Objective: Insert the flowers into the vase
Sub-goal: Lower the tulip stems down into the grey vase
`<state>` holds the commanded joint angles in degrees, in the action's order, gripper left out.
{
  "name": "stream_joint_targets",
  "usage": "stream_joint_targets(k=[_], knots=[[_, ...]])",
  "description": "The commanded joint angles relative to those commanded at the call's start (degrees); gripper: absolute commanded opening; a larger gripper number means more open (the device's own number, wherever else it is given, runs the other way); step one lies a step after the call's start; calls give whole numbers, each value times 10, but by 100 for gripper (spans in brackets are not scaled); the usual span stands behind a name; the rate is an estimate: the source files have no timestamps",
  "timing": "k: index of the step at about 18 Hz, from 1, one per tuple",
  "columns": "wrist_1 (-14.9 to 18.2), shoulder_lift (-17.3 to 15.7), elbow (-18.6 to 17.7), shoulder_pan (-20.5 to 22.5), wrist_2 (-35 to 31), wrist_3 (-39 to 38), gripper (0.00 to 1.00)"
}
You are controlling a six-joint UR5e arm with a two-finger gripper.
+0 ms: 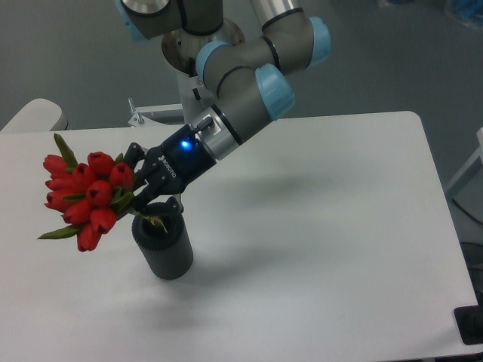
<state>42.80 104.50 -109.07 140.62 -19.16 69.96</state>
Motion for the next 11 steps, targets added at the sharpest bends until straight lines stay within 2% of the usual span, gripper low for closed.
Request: stream_joint_targets(k=[7,11], knots=[[-1,16,-4,-2,-2,3,28],[-1,18,-11,-1,-2,11,32]])
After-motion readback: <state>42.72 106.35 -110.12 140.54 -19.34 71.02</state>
